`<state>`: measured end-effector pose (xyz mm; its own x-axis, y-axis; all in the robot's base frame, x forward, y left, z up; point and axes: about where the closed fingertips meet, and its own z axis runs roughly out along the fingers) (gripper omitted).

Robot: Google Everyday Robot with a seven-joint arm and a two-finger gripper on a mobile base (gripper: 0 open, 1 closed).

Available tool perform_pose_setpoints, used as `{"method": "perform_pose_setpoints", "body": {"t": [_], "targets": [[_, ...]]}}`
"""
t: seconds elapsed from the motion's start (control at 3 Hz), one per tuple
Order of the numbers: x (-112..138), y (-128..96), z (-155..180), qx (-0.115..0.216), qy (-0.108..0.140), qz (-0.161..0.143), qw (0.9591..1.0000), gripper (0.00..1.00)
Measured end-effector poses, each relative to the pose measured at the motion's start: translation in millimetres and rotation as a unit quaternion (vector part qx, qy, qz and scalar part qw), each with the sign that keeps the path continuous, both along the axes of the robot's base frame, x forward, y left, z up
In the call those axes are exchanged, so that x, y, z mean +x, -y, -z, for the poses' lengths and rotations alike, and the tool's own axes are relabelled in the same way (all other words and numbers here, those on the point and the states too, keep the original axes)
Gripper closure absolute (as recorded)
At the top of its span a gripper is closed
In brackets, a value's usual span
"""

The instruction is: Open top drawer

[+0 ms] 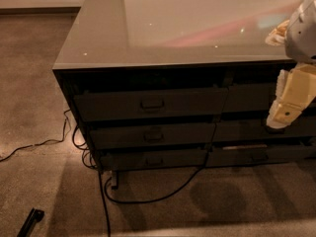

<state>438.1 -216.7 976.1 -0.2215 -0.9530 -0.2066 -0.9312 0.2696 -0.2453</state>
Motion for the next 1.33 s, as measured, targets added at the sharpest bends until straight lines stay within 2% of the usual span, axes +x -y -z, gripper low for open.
{"method": "perform_pose_setpoints", "body": {"t": [0.33, 0.67, 1.0, 1.33], "targets": [[6.7, -13.4, 8.9, 0.014, 0.000, -0.012, 0.9998, 0.00], [6.8, -13.6, 8.9, 0.014, 0.000, -0.012, 0.9998, 0.00], [6.7, -16.1, 7.9, 0.019, 0.007, -0.030, 0.9994, 0.00], [23.6, -32.2, 40.2, 0.036, -0.015, -0.059, 0.9975, 0.00]]}}
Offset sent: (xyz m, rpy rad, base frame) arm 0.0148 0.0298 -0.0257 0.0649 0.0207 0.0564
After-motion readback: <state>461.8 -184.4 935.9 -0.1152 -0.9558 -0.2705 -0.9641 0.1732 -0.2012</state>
